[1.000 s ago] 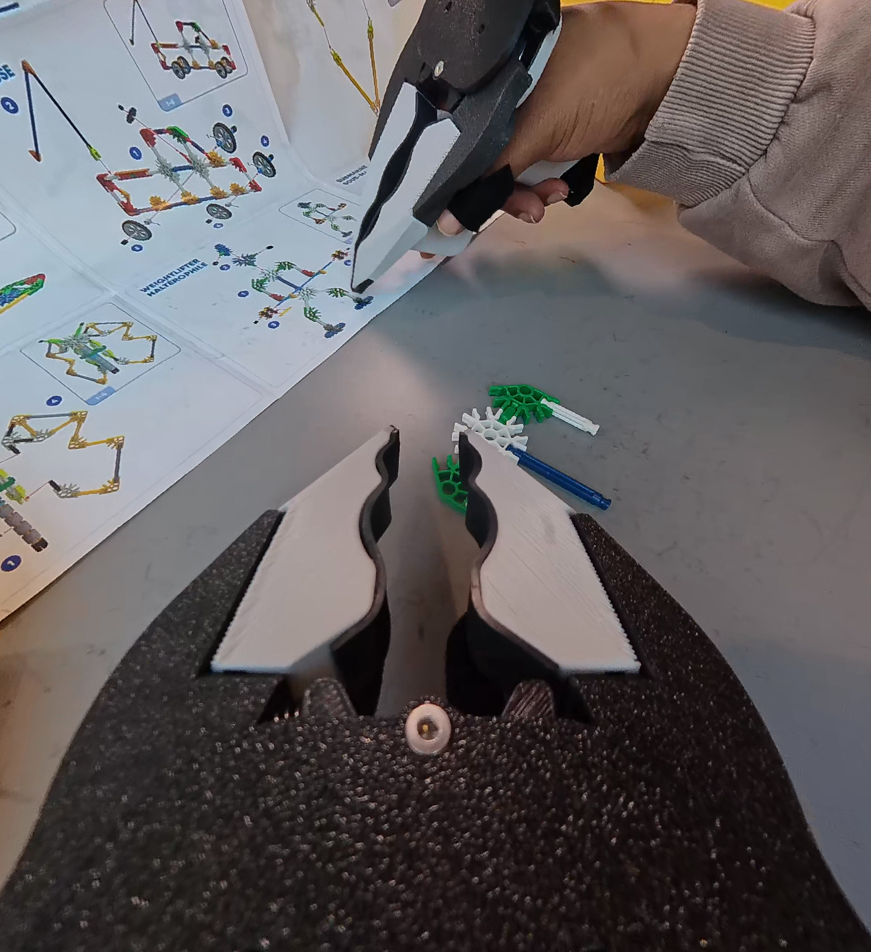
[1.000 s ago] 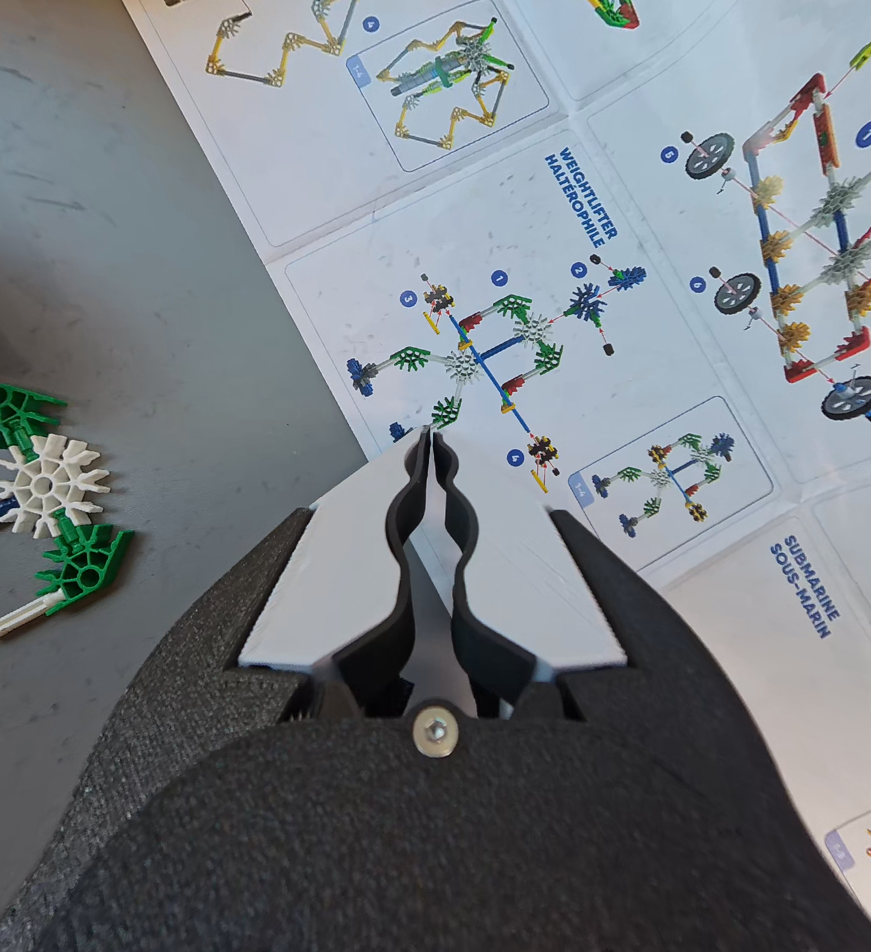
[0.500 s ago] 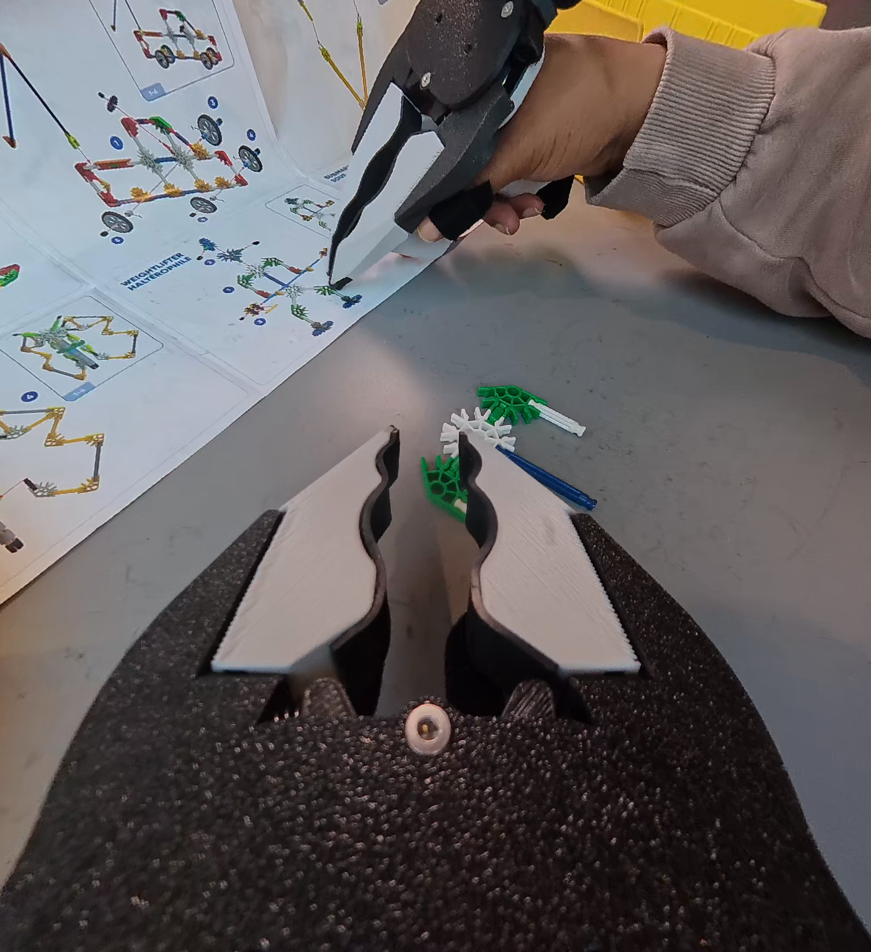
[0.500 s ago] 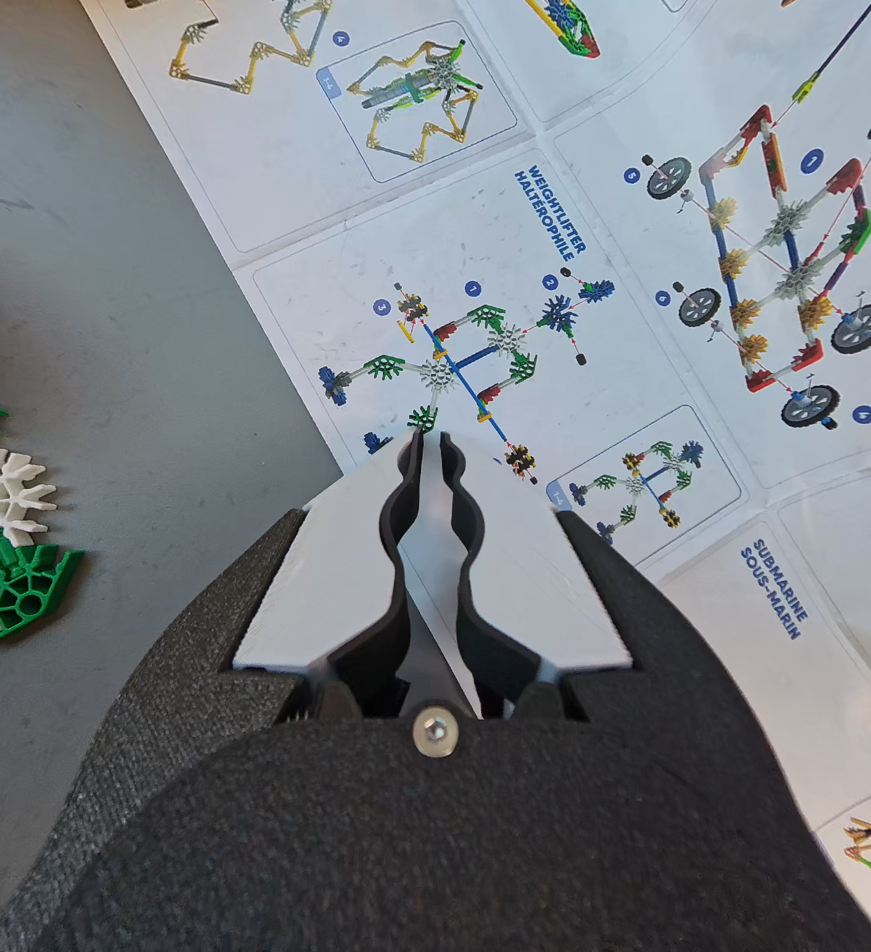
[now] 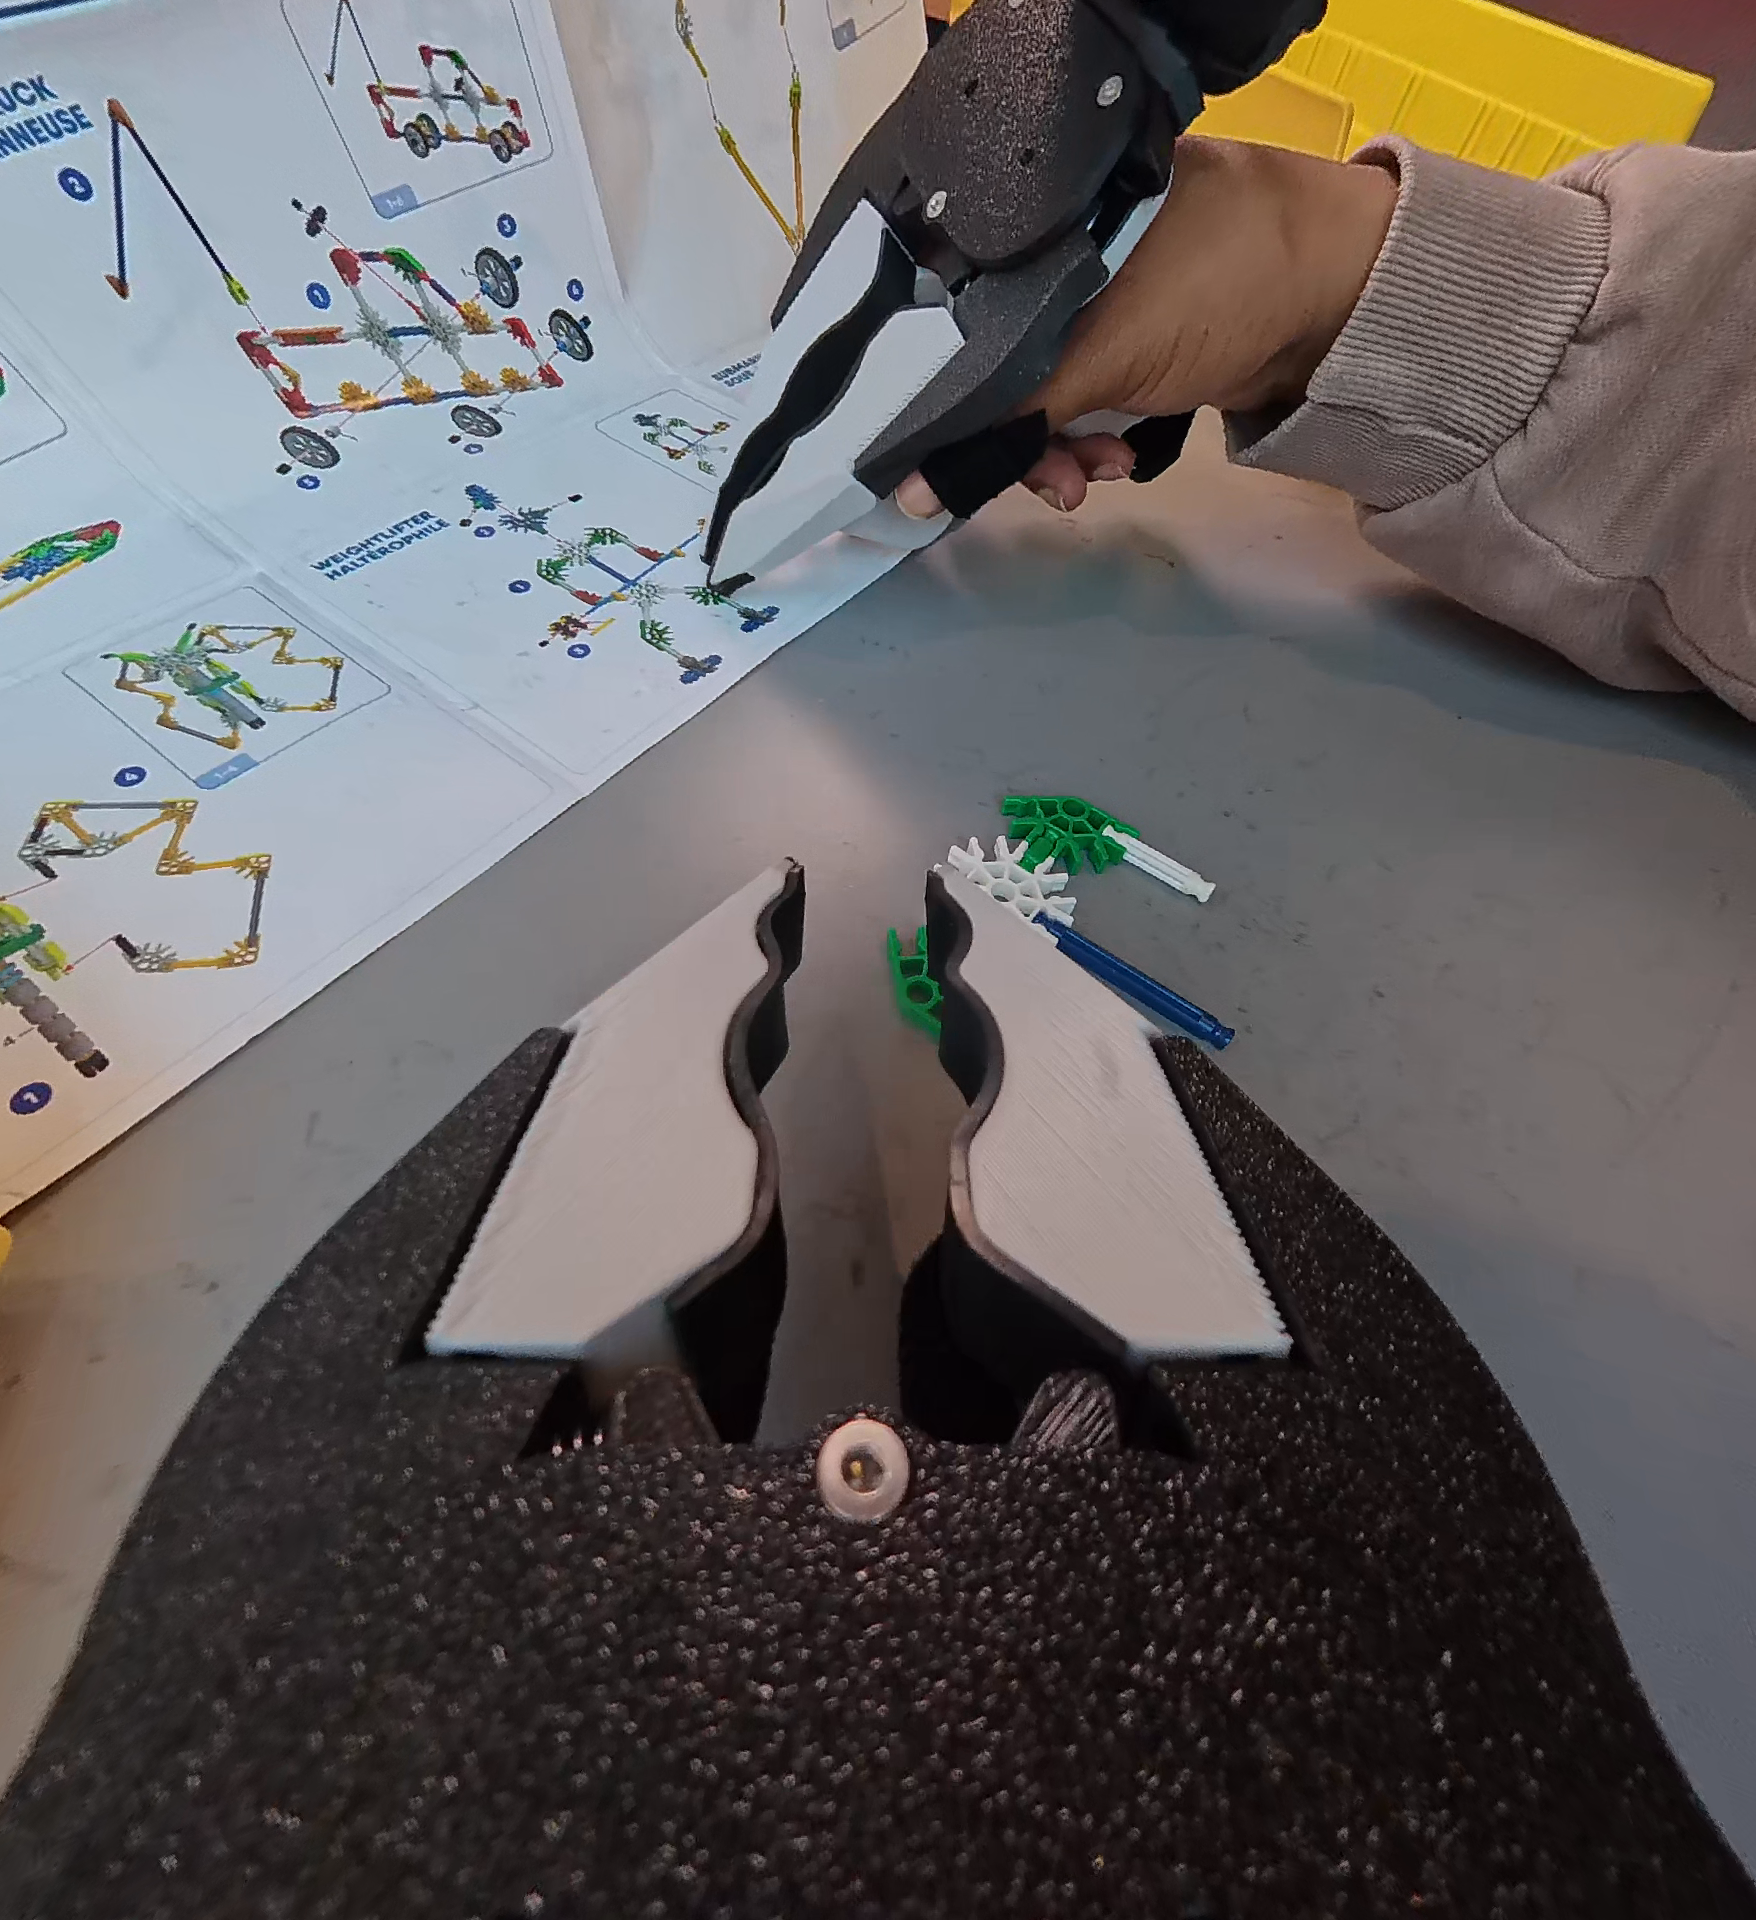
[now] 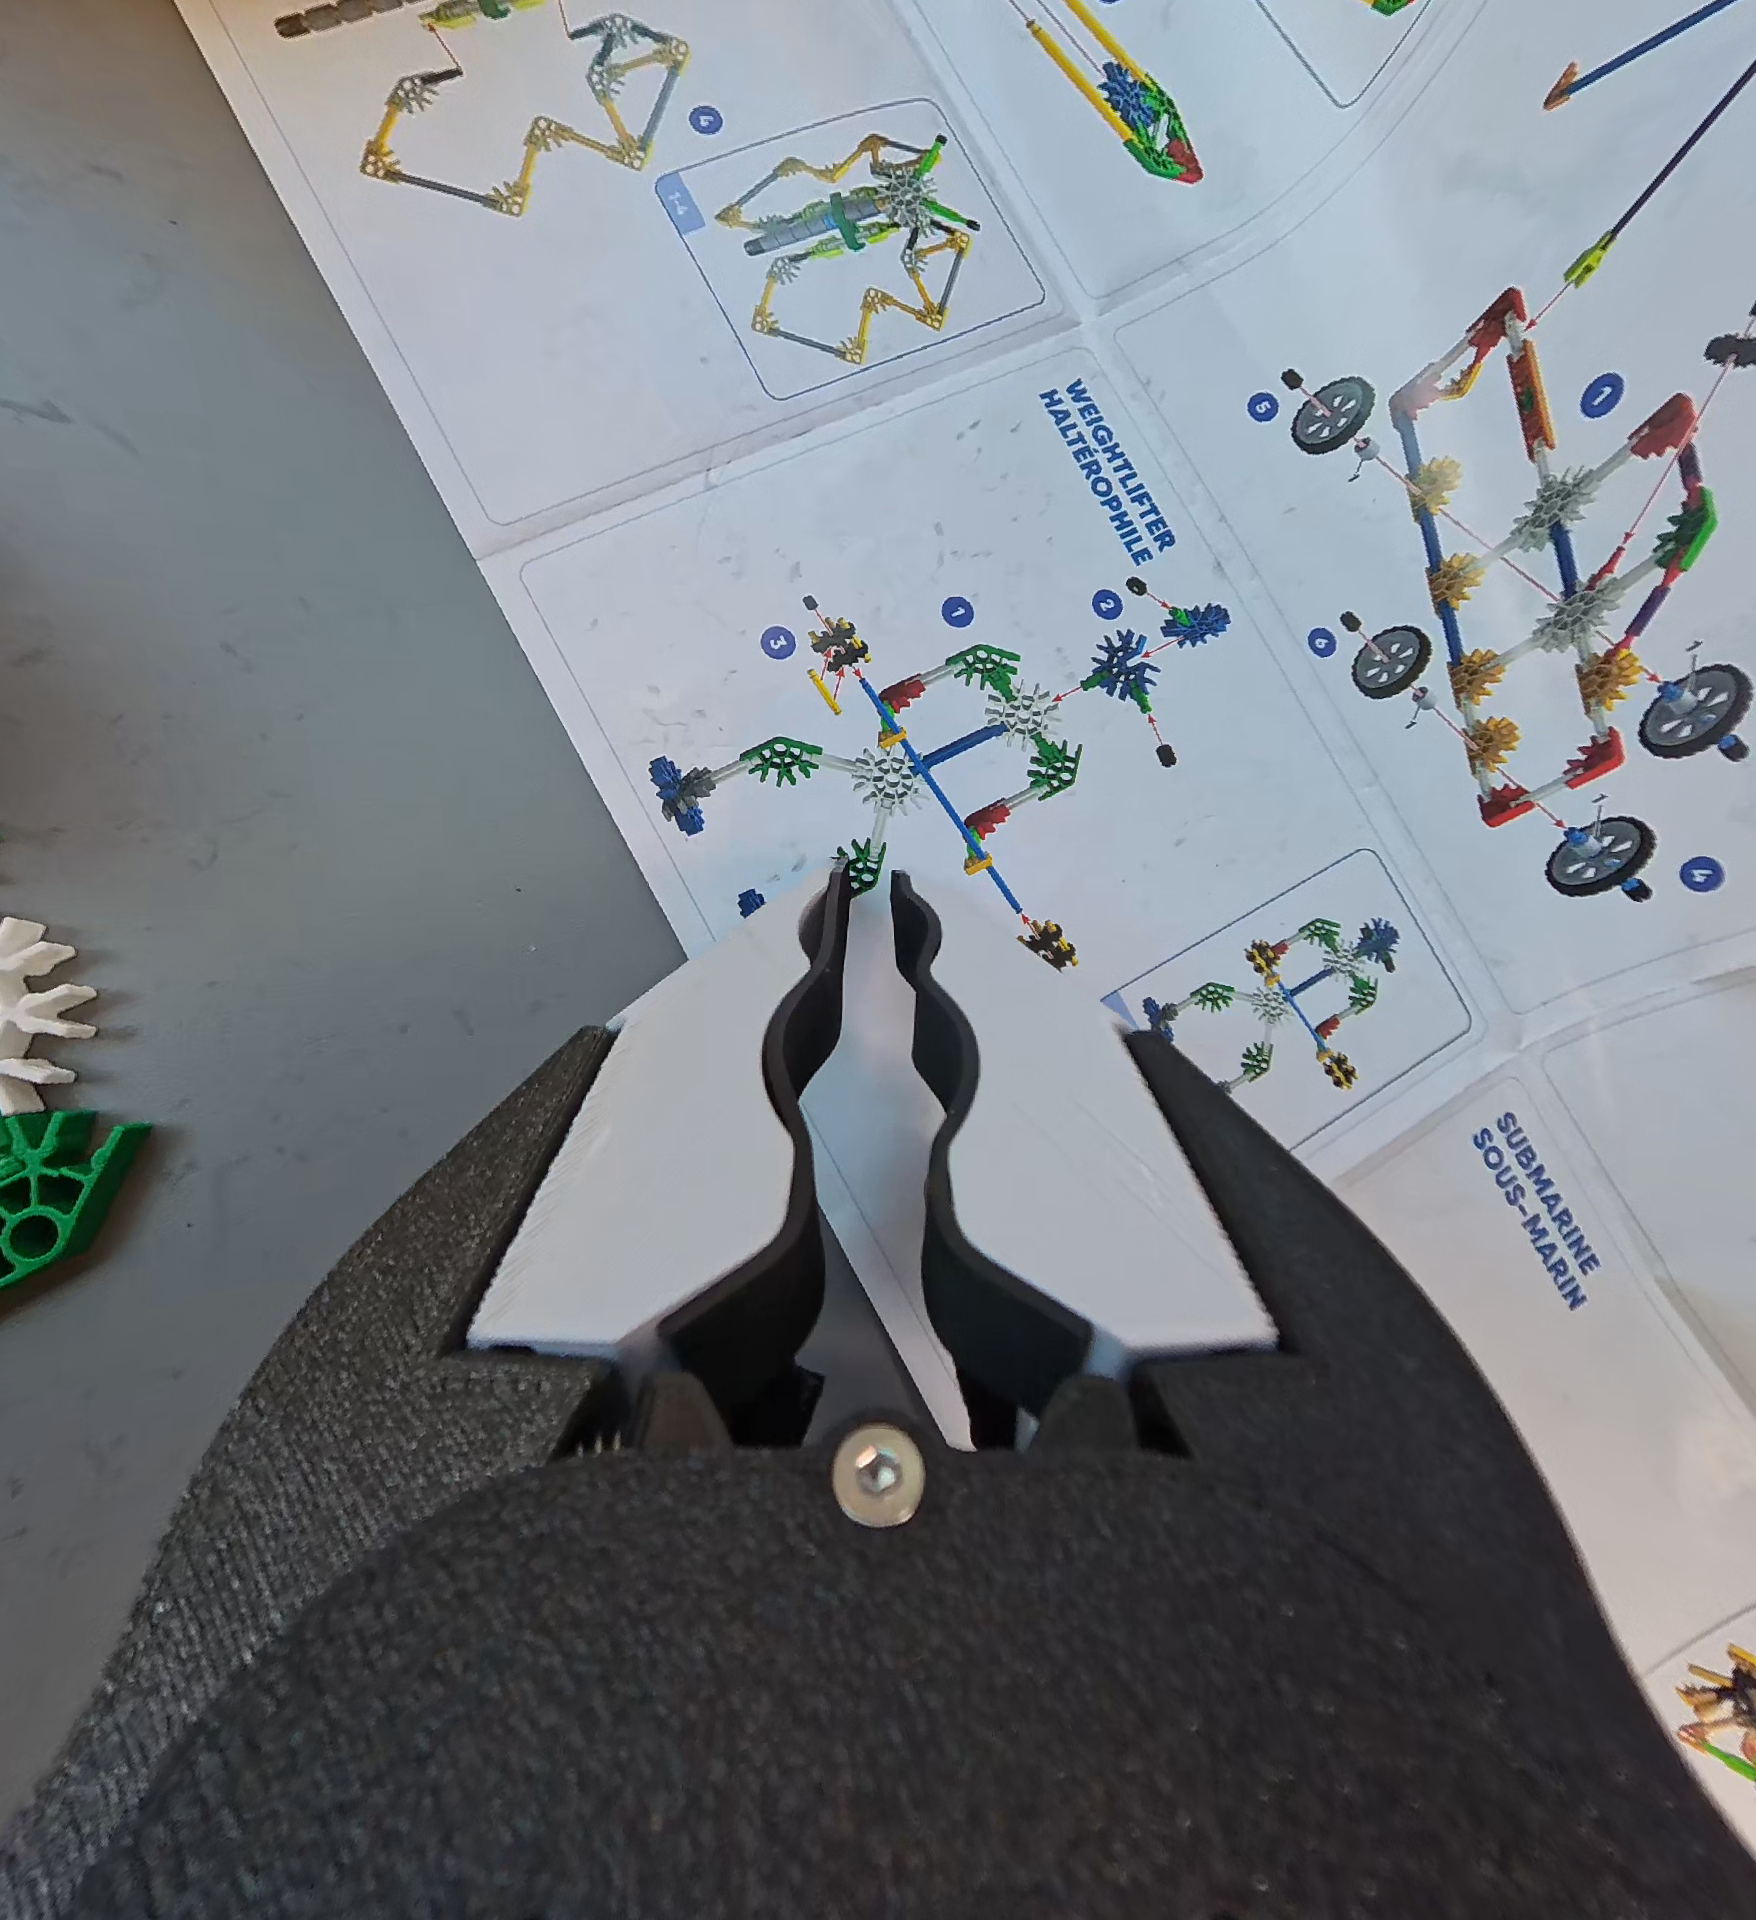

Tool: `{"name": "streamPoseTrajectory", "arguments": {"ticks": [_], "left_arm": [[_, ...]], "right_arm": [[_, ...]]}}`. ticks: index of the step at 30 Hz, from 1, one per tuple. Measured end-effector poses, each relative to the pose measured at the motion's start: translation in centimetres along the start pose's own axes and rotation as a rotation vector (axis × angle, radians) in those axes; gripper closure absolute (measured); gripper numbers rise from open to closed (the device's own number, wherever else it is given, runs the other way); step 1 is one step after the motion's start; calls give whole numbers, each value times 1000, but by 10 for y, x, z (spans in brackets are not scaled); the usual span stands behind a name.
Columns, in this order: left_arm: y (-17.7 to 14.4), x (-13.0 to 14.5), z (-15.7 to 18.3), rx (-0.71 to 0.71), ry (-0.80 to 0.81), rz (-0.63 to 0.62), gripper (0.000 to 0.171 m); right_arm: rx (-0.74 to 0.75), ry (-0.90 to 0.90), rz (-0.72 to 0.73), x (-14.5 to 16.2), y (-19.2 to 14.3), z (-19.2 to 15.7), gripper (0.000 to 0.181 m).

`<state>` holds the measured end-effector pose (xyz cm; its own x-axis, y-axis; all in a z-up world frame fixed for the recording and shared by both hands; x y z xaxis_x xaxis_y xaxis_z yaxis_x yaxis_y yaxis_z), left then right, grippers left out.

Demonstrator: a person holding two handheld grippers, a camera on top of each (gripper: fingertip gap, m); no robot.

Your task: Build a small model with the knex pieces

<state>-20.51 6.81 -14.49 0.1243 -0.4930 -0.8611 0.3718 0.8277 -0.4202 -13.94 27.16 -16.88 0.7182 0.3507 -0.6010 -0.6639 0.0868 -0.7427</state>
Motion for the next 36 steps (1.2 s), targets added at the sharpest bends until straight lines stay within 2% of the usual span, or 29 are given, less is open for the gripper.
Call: {"name": "streamPoseTrajectory", "arguments": {"ticks": [6, 11, 15, 22, 26, 28, 30, 32, 36], "left_arm": [[-1, -1, -1, -6, -8, 8, 150], [-1, 1, -16, -96, -57, -14, 150], [-4, 0, -20, -110, -87, 2, 149], [-3, 0, -19, -113, -60, 2, 149], [-5, -3, -20, -132, -37, 29, 149], [-10, -7, -23, -159, 5, 46, 147], [-21, -17, -29, -231, 69, 55, 145], [-46, -38, -40, -343, 141, 95, 144], [-111, -83, -80, -495, 143, 54, 135]], "right_arm": [[19, 6, -1, 2, 0, 2, 175], [23, 4, 14, 1, -1, 3, 175], [17, -6, 15, 1, 0, 0, 175], [29, 4, 29, 0, 0, 2, 175], [49, 40, 135, -12, -15, 5, 172], [51, 87, 226, -23, -33, 7, 161], [53, 138, 326, -34, -55, 8, 152], [49, 150, 385, -39, -76, 4, 144], [50, 141, 424, -23, -109, -22, 137]]}}
Point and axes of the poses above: each gripper's, where its closed fingertips meet, y out along the fingers, x out of its underside, z = x × y across the jaws, the point moved 6 cm from there along -y, back along the fingers, and after that the axes turned 13 degrees about -y, right-handed, at the moved point
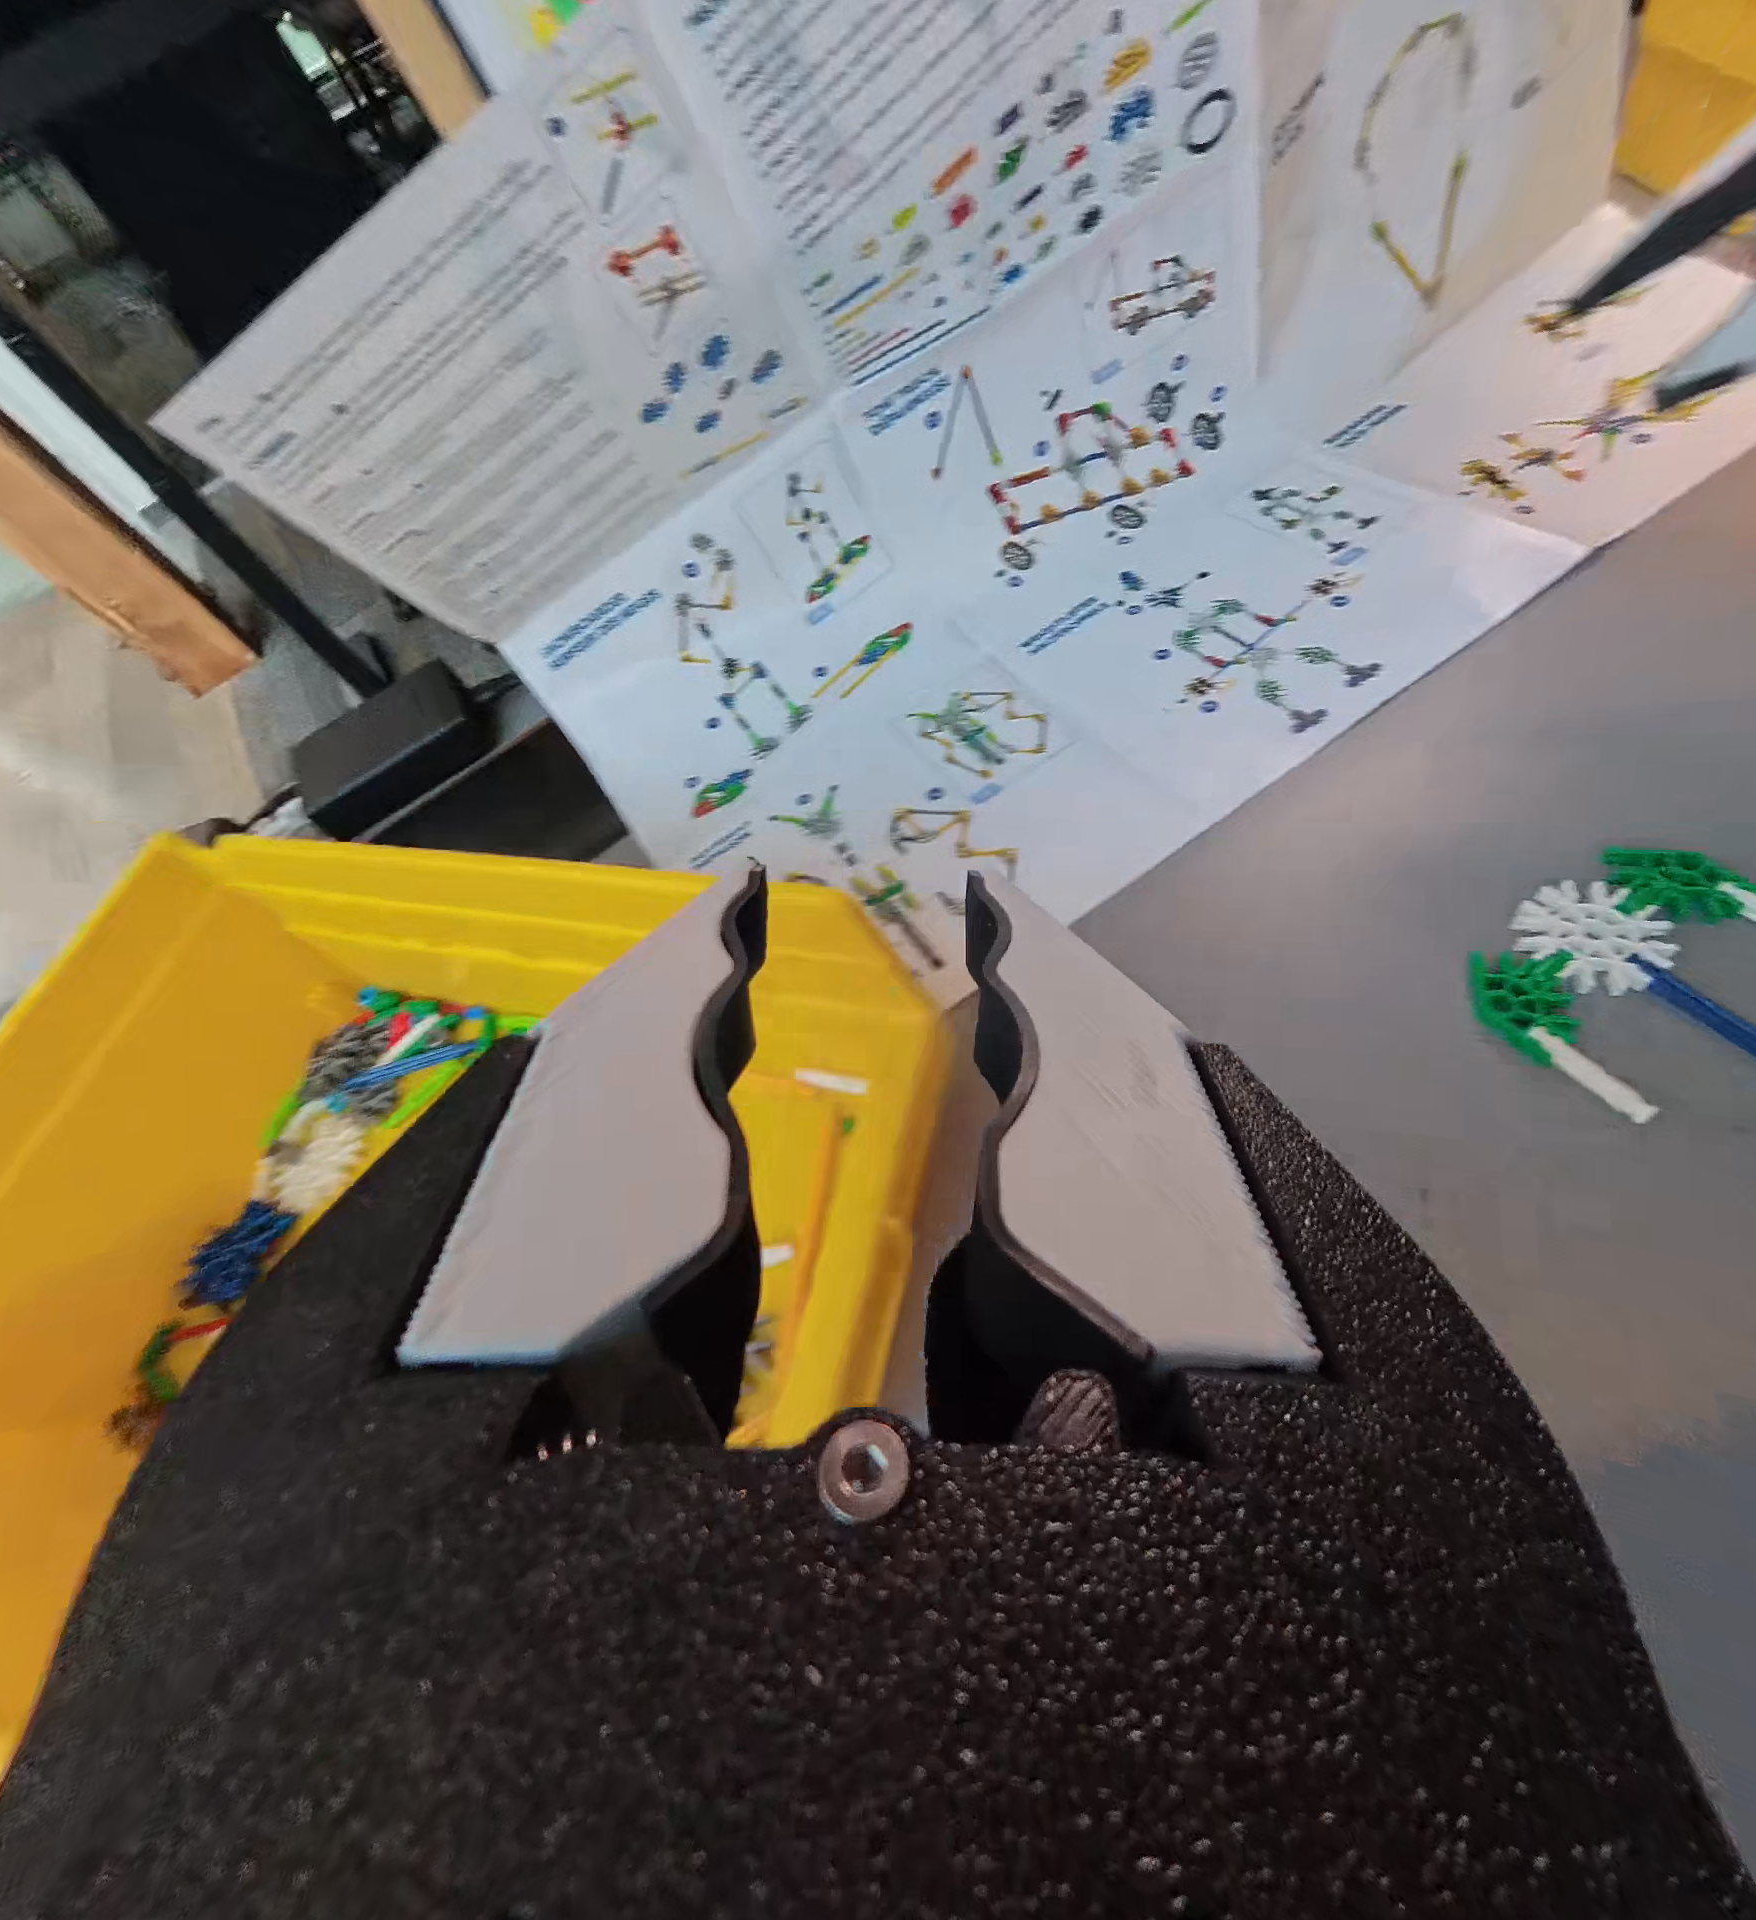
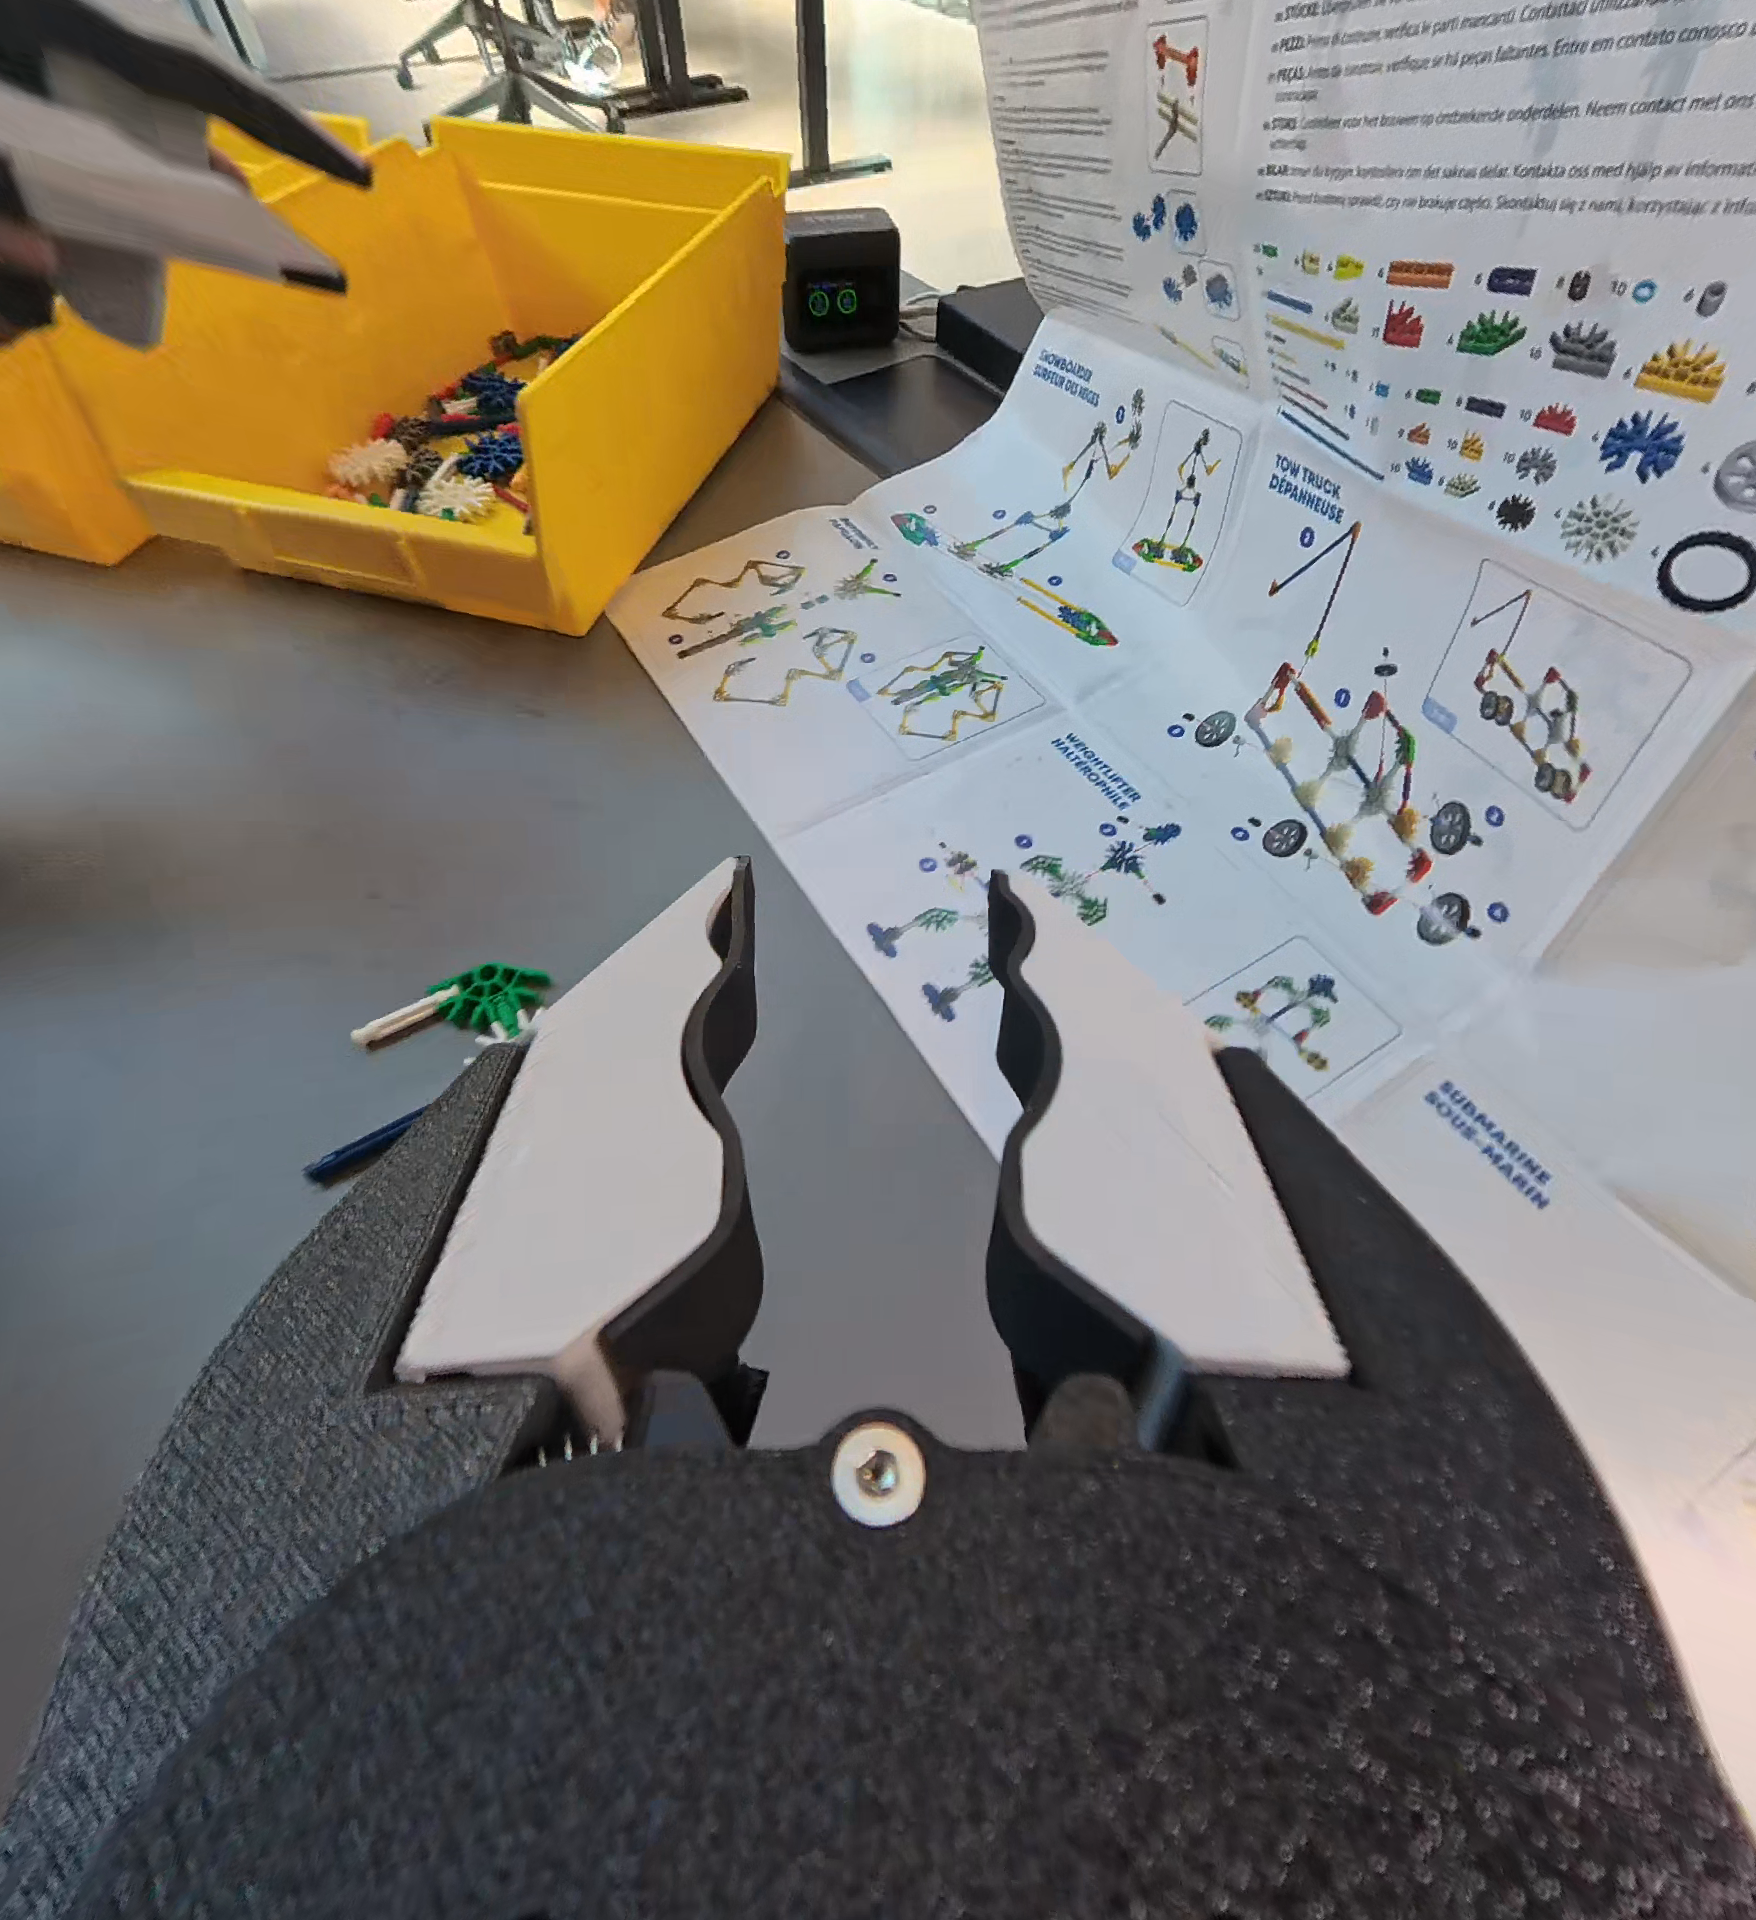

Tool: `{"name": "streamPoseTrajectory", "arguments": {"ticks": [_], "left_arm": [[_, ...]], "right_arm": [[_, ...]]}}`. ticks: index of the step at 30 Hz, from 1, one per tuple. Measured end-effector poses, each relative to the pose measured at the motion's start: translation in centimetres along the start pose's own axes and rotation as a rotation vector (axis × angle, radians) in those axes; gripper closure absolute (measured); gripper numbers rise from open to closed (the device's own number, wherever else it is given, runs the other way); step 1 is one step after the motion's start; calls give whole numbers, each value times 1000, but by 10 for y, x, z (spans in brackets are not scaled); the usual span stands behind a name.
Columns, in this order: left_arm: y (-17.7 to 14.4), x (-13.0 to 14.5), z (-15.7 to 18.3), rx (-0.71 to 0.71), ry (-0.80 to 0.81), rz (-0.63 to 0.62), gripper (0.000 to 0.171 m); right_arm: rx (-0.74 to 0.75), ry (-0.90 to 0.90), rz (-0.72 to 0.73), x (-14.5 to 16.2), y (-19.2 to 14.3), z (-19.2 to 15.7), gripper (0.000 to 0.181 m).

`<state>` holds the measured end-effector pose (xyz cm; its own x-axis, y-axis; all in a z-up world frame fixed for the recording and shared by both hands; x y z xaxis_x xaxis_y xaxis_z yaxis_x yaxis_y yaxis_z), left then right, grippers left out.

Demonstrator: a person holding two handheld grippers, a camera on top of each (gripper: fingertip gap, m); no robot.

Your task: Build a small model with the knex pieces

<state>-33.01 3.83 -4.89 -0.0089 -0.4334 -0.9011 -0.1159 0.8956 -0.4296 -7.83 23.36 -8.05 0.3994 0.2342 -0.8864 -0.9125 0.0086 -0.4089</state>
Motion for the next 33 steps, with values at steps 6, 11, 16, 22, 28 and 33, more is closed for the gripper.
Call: {"name": "streamPoseTrajectory", "arguments": {"ticks": [6, 11, 16, 22, 28, 33], "left_arm": [[-4, 16, -82, 75, 23, -600, 135], [25, 65, -96, 138, 86, -1022, 135], [43, 83, -102, 87, 183, -1143, 136], [47, 97, -115, 74, 232, -1215, 137], [48, 97, -118, 79, 227, -1189, 142], [42, 98, -112, 84, 291, -1182, 143]], "right_arm": [[-71, 97, 188, 33, -51, -52, 146], [-34, 52, 242, 38, -63, -54, 149], [-28, 61, 253, 42, -65, -50, 150], [-49, 52, 235, 45, -61, -54, 150], [-49, 31, 218, 47, -59, -56, 151], [-49, 44, 223, 47, -59, -54, 151]]}}
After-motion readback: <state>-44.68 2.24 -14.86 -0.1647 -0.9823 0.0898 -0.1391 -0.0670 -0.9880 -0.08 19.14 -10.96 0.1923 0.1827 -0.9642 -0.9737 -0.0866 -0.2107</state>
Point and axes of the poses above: each gripper's, where its closed fingertips meet, y out along the fingers, x out of its underside, z = x × y across the jaws, the point moved 6 cm from there along -y, back along the fingers, and after that the axes turned 13 degrees about -y, right-handed, at the moved point
